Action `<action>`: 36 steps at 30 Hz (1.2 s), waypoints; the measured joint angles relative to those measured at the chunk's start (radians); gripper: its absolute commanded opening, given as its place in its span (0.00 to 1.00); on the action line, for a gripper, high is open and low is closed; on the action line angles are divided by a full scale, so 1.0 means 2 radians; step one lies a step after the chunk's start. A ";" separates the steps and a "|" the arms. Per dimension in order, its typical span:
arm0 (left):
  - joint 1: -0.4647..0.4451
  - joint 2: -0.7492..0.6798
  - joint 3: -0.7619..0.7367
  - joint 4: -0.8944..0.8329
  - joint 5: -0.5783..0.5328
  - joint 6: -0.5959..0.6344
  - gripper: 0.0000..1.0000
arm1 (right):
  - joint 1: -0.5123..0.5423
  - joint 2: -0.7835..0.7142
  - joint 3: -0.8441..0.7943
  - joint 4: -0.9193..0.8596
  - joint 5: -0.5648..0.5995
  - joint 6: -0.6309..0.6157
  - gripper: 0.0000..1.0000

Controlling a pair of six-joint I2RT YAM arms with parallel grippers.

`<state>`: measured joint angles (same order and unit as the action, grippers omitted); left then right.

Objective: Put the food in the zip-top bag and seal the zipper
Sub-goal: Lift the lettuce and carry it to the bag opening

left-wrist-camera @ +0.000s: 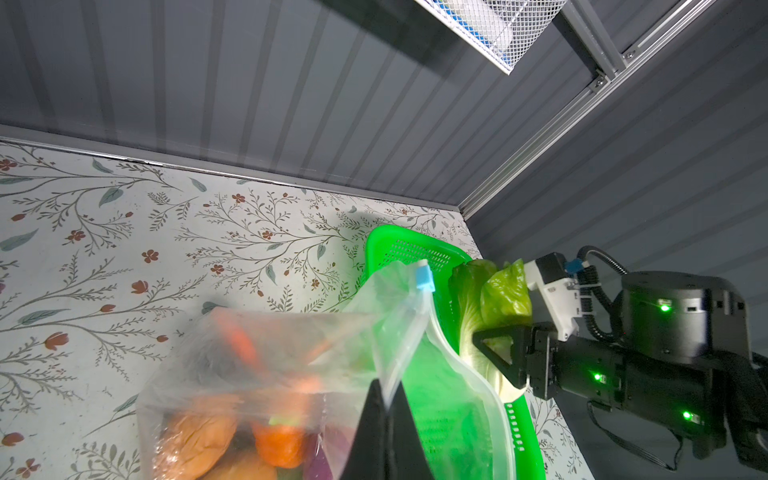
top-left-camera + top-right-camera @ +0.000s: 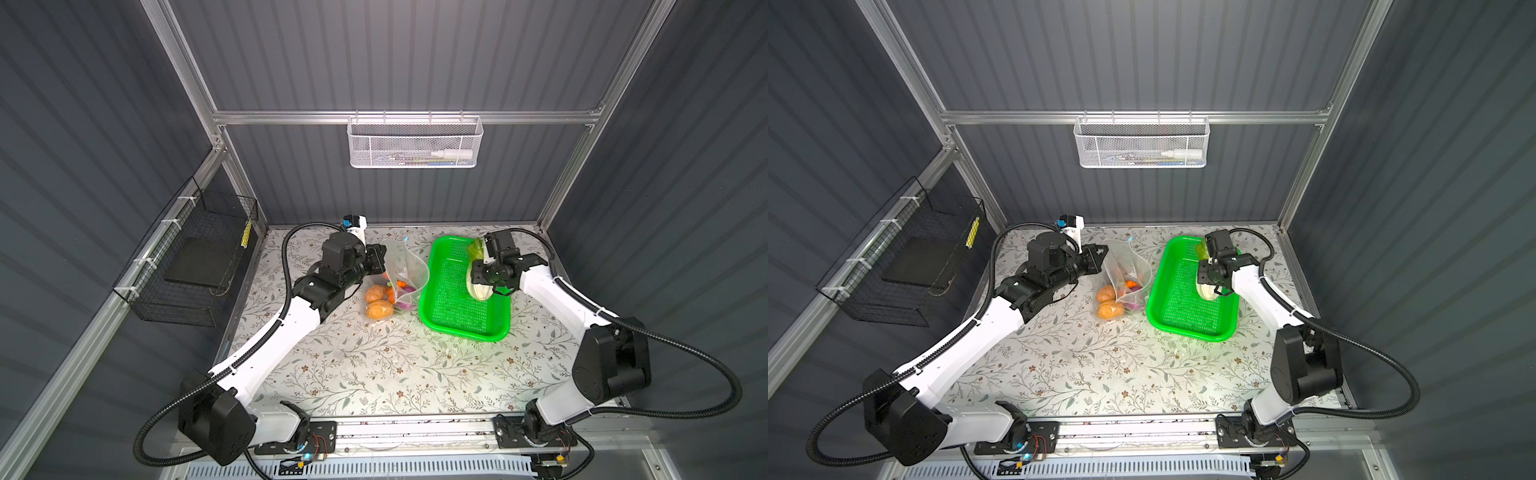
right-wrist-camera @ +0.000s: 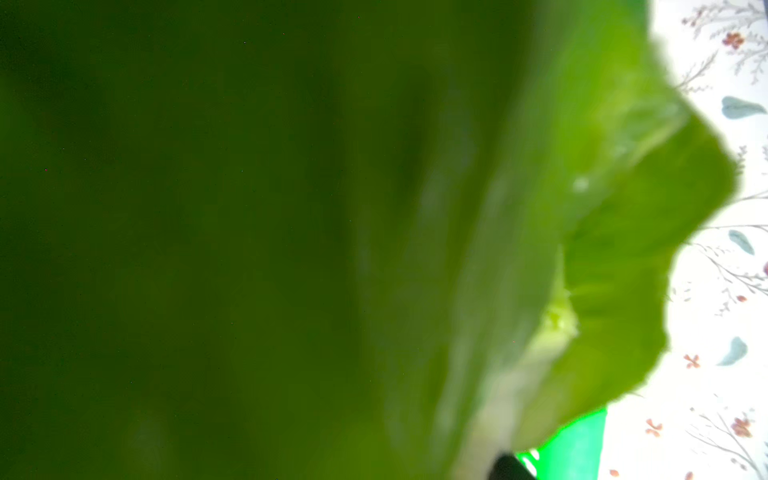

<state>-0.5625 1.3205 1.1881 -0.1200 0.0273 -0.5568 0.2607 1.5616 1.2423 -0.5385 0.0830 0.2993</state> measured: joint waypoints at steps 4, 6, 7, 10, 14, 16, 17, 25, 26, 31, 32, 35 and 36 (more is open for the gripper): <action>0.000 0.000 0.002 -0.007 0.002 0.000 0.00 | -0.006 -0.026 -0.002 0.013 -0.016 0.004 0.52; 0.000 0.001 0.003 -0.008 0.002 0.000 0.00 | -0.007 -0.042 -0.002 0.019 -0.022 0.004 0.52; 0.000 0.002 0.003 -0.008 0.003 0.000 0.00 | -0.008 -0.053 -0.002 0.023 -0.027 0.004 0.52; 0.000 0.004 0.004 -0.009 0.005 0.000 0.00 | -0.008 -0.082 -0.002 0.036 -0.041 0.004 0.52; 0.000 0.012 0.007 -0.011 0.008 0.000 0.00 | -0.005 -0.116 -0.002 0.058 -0.064 0.007 0.52; 0.000 0.016 0.010 -0.011 0.010 0.000 0.00 | 0.004 -0.124 0.002 0.067 -0.067 0.006 0.51; 0.000 0.018 0.010 -0.011 0.012 0.000 0.00 | 0.012 -0.125 0.006 0.071 -0.068 0.006 0.50; 0.000 0.020 0.013 -0.013 0.021 -0.004 0.00 | 0.093 -0.126 0.017 0.164 -0.082 0.011 0.48; 0.000 0.022 0.016 -0.014 0.023 -0.004 0.00 | 0.104 -0.126 0.017 0.181 -0.083 0.011 0.48; 0.000 0.029 0.026 -0.021 0.028 -0.006 0.00 | 0.150 -0.126 0.002 0.273 -0.088 0.009 0.48; 0.000 0.029 0.027 -0.022 0.028 -0.006 0.00 | 0.157 -0.126 -0.005 0.291 -0.089 0.007 0.48; 0.000 0.029 0.027 -0.023 0.028 -0.008 0.00 | 0.177 -0.124 -0.033 0.344 -0.095 0.000 0.48; 0.000 0.029 0.027 -0.023 0.028 -0.008 0.00 | 0.181 -0.123 -0.042 0.359 -0.095 -0.003 0.48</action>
<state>-0.5625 1.3788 1.2411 -0.1654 0.0834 -0.5732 0.6235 1.3151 1.1576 0.1795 -0.1070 0.2924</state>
